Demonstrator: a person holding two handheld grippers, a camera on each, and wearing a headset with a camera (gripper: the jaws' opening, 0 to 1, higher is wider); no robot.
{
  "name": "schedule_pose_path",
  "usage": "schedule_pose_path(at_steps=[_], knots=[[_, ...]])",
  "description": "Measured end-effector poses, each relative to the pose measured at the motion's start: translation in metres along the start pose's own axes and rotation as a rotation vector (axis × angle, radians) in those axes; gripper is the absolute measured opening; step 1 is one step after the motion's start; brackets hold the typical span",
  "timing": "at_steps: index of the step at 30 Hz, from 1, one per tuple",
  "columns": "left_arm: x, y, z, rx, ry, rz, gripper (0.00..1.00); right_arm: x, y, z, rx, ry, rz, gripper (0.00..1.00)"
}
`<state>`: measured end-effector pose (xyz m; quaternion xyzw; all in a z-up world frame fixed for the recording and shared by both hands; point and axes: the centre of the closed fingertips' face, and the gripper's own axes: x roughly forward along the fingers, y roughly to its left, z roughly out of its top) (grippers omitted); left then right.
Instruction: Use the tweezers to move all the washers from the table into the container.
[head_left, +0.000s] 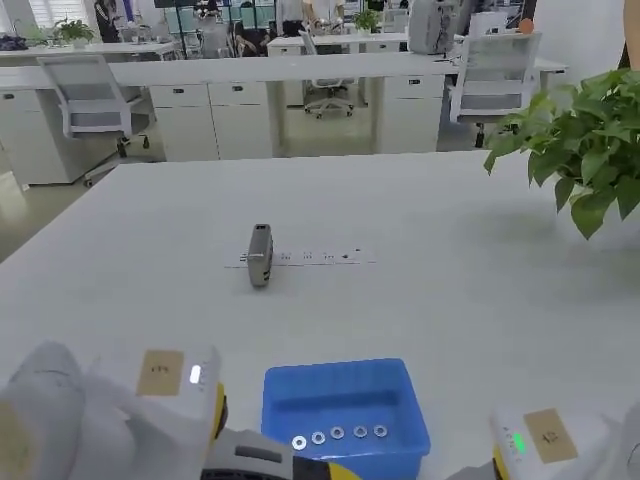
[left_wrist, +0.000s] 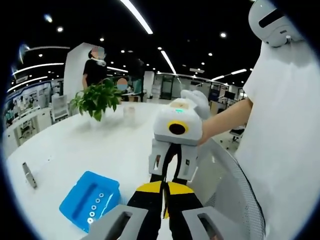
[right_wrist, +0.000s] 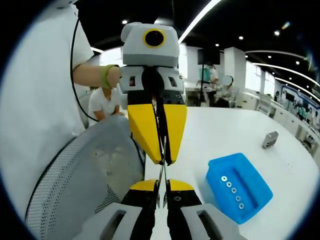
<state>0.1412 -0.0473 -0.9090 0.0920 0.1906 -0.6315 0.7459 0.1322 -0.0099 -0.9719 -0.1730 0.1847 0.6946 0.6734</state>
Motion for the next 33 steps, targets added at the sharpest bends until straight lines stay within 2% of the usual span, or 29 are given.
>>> schedule_pose_path(at_steps=[5,7,11,15,21,28,33], knots=[[0.0,0.002,-0.003,0.02,0.047,0.002,0.0,0.002,-0.002,-0.001,-0.003,0.006,0.007,0.03],[-0.001,0.005,-0.006,0.049,0.074,0.015,0.0,0.004,-0.005,-0.004,-0.009,0.018,-0.002,0.03],[-0.001,0.009,-0.011,0.069,0.107,0.03,0.0,0.006,-0.012,-0.01,-0.006,0.046,-0.018,0.03],[0.001,0.017,-0.025,0.109,0.182,0.045,0.0,0.009,-0.021,-0.022,-0.029,0.104,-0.046,0.03],[0.009,0.023,-0.045,0.116,0.259,0.028,0.0,0.015,-0.024,-0.041,-0.048,0.179,-0.046,0.04],[0.018,0.032,-0.065,0.091,0.302,0.012,0.0,0.019,-0.03,-0.064,-0.059,0.261,-0.063,0.04],[0.021,0.032,-0.079,0.09,0.346,0.0,0.0,0.024,-0.029,-0.077,-0.075,0.308,-0.053,0.04]])
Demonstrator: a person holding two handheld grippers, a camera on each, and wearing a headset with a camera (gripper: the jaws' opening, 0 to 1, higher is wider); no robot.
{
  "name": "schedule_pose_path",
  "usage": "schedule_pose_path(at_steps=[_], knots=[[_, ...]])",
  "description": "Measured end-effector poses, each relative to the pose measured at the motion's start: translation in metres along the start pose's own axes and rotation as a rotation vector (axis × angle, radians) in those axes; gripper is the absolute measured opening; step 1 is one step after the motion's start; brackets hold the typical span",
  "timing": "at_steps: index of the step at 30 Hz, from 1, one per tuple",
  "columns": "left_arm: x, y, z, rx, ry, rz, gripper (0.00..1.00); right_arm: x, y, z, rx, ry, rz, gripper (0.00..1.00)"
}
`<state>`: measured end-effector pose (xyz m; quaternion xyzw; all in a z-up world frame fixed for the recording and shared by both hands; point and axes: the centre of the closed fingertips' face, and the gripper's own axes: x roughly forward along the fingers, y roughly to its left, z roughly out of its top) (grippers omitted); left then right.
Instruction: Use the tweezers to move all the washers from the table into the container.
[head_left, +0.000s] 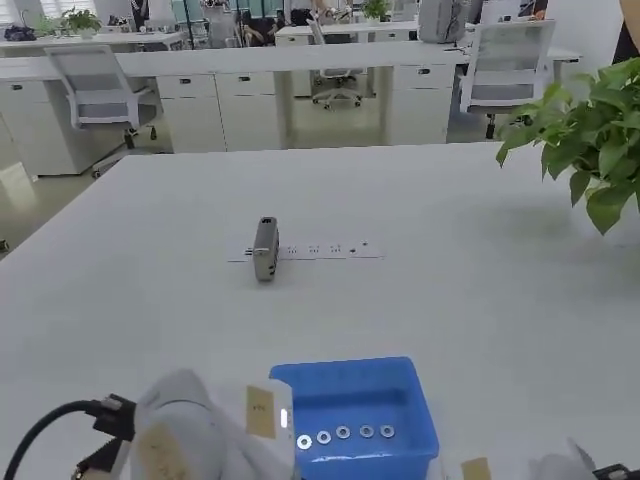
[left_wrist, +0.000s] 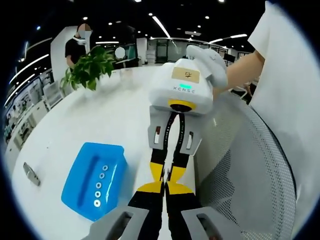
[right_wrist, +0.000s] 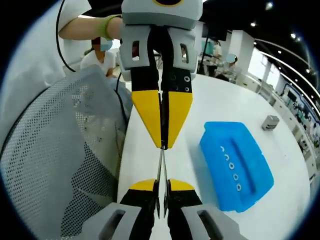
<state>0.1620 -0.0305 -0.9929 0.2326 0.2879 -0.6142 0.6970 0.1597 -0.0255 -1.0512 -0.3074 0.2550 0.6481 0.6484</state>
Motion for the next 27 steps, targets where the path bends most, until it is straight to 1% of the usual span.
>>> schedule_pose_path(at_steps=[3,6,7,8,10,14,16,17,18,19,20,21,22,23,24,27], knots=[[0.003,0.0,-0.01,0.006,0.034,-0.002,0.0,0.004,0.0,-0.003,-0.002,0.011,0.001,0.04],[0.005,0.0,-0.016,-0.006,0.049,-0.011,0.0,0.01,0.003,-0.006,0.011,0.011,0.009,0.04],[0.005,0.001,-0.022,-0.006,0.076,-0.006,0.0,0.011,0.003,-0.006,0.013,0.009,0.007,0.04],[0.005,0.001,-0.023,0.005,0.077,-0.009,0.0,0.013,0.002,-0.006,0.026,-0.002,0.005,0.04],[0.005,0.001,-0.027,-0.006,0.086,-0.01,0.0,0.014,0.001,-0.005,0.046,-0.013,0.008,0.04],[0.006,0.002,-0.036,-0.001,0.118,-0.015,0.0,0.018,0.001,-0.003,0.112,-0.053,0.017,0.05],[0.006,0.002,-0.039,-0.002,0.128,-0.017,0.0,0.018,0.001,-0.001,0.178,-0.08,0.017,0.07],[0.006,0.002,-0.039,-0.004,0.132,-0.018,0.0,0.016,-0.003,0.002,0.2,-0.112,-0.006,0.09],[0.006,0.003,-0.04,-0.002,0.132,-0.018,0.0,0.014,-0.004,0.004,0.213,-0.135,-0.014,0.13],[0.006,0.004,-0.04,-0.005,0.135,-0.016,0.0,0.011,-0.003,0.002,0.254,-0.14,-0.014,0.17],[0.006,0.004,-0.041,-0.008,0.136,-0.016,0.0,0.006,-0.004,0.005,0.283,-0.174,-0.022,0.19],[0.006,0.005,-0.041,-0.011,0.136,-0.014,0.0,0.003,-0.005,0.007,0.283,-0.198,-0.024,0.18],[0.006,0.005,-0.042,-0.015,0.138,-0.017,0.0,-0.003,-0.005,0.008,0.283,-0.221,-0.027,0.15],[0.008,0.005,-0.044,-0.018,0.144,-0.019,0.0,-0.005,-0.005,0.005,0.281,-0.216,-0.032,0.11],[0.009,0.005,-0.047,-0.016,0.151,-0.021,0.0,-0.007,-0.007,0.002,0.283,-0.212,-0.048,0.1],[0.013,0.004,-0.057,-0.017,0.17,-0.027,0.0,-0.006,-0.008,-0.007,0.287,-0.181,-0.055,0.11]])
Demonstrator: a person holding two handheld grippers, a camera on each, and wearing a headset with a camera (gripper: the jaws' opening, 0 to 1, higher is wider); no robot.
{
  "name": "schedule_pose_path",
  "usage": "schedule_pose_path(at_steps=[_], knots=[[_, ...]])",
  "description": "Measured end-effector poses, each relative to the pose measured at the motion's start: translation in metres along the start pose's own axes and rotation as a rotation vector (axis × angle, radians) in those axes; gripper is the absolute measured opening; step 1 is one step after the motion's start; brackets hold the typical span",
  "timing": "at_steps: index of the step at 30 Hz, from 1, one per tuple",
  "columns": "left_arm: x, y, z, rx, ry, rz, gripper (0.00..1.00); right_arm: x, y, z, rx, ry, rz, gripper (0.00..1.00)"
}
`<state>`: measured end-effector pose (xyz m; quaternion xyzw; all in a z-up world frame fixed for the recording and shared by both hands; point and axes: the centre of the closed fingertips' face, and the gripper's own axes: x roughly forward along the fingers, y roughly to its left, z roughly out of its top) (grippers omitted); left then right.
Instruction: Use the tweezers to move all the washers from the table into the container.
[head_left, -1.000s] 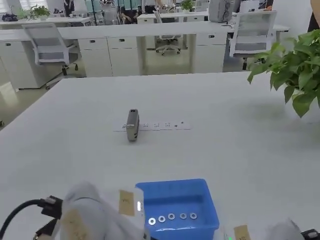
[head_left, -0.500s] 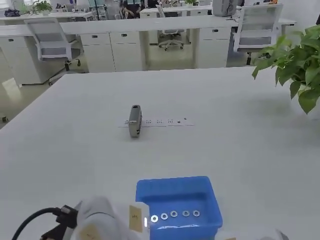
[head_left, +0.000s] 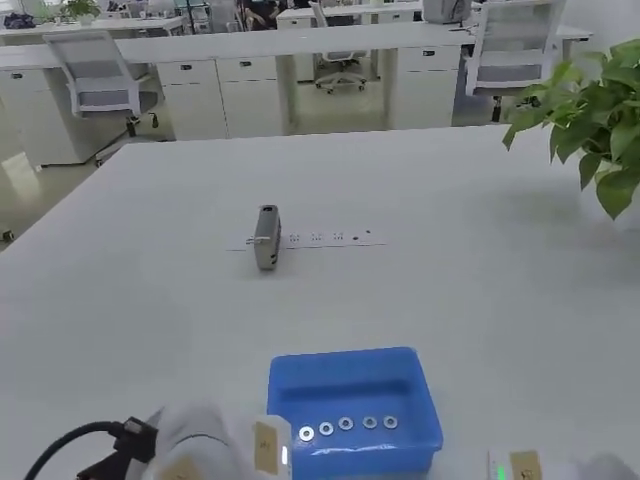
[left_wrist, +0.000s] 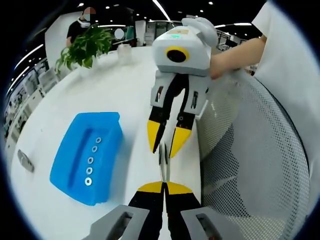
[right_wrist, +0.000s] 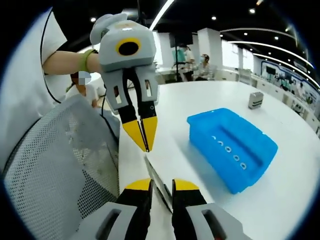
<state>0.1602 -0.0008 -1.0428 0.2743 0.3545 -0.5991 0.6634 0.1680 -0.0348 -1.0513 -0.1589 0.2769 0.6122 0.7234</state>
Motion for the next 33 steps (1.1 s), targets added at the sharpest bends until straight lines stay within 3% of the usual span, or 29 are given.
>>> schedule_pose_path(at_steps=[7,16,33], knots=[[-0.003,0.0,-0.007,-0.027,0.005,0.011,0.0,-0.007,-0.008,0.0,0.031,-0.014,-0.043,0.11],[0.001,-0.005,-0.011,-0.018,0.02,-0.002,0.0,-0.008,-0.007,-0.002,0.025,-0.006,-0.044,0.11],[0.006,-0.004,-0.021,-0.011,0.057,-0.005,0.0,-0.01,-0.008,-0.001,0.037,-0.014,-0.049,0.11]])
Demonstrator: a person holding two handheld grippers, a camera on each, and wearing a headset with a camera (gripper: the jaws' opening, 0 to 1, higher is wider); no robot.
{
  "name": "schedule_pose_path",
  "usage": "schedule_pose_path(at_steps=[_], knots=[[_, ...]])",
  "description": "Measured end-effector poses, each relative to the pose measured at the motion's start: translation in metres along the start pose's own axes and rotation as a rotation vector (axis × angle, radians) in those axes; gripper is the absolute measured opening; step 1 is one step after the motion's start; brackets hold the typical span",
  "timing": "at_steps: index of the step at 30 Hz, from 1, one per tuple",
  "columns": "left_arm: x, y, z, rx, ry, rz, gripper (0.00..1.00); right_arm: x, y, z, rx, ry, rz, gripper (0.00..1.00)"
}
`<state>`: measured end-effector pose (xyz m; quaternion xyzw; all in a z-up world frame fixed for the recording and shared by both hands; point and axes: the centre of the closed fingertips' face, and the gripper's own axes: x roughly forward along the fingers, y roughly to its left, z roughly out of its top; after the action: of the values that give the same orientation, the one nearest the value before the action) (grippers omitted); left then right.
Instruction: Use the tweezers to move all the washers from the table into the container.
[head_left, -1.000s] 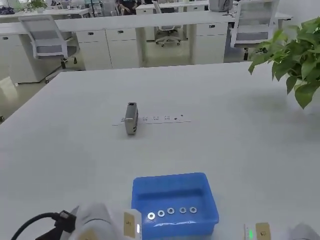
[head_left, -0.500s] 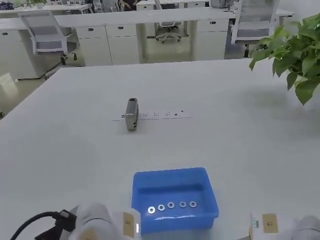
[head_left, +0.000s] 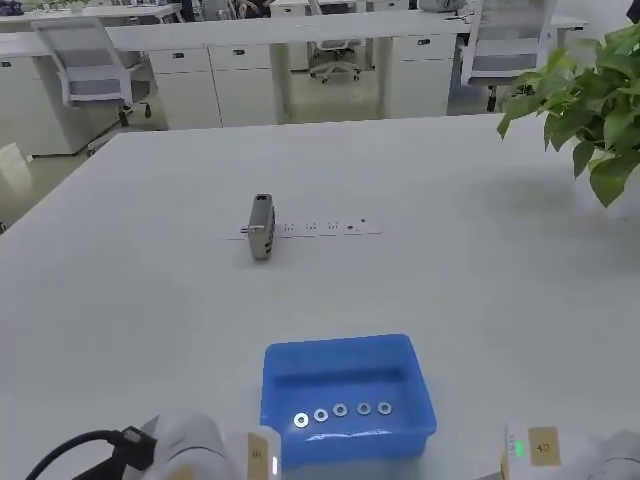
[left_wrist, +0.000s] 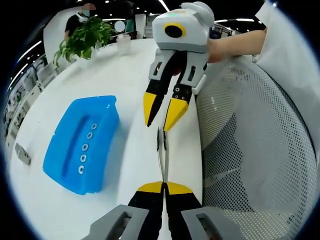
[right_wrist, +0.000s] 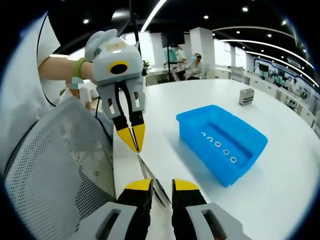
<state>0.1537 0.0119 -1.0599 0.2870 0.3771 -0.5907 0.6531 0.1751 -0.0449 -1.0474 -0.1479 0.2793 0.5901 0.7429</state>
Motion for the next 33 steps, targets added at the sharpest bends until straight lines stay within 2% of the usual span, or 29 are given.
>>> schedule_pose_path(at_steps=[4,7,9,11,17,23,26,30,33], knots=[[0.0,0.0,-0.004,-0.018,0.005,0.006,0.0,-0.005,-0.001,0.002,0.004,-0.006,-0.009,0.13],[-0.001,-0.001,-0.009,-0.052,0.01,0.017,0.09,-0.012,-0.001,0.006,0.007,-0.022,-0.023,0.15],[-0.002,-0.003,-0.013,-0.076,0.008,0.019,0.12,-0.016,-0.001,0.007,0.016,-0.032,-0.029,0.16],[-0.005,-0.003,-0.017,-0.111,0.002,0.044,0.16,-0.021,-0.001,0.008,0.016,-0.037,-0.039,0.17],[-0.015,0.001,-0.017,-0.239,-0.086,0.133,0.27,-0.037,-0.008,0.012,0.046,-0.071,-0.087,0.21],[-0.028,0.001,-0.017,-0.297,-0.141,0.217,0.41,-0.053,-0.019,0.019,0.064,-0.107,-0.139,0.26],[-0.039,0.008,-0.015,-0.335,-0.182,0.283,0.46,-0.062,-0.023,0.023,0.066,-0.128,-0.168,0.29],[-0.057,0.017,-0.01,-0.396,-0.263,0.372,0.55,-0.074,-0.027,0.027,0.075,-0.152,-0.205,0.31],[-0.07,0.023,-0.009,-0.412,-0.297,0.433,0.59,-0.084,-0.029,0.028,0.082,-0.172,-0.237,0.34]])
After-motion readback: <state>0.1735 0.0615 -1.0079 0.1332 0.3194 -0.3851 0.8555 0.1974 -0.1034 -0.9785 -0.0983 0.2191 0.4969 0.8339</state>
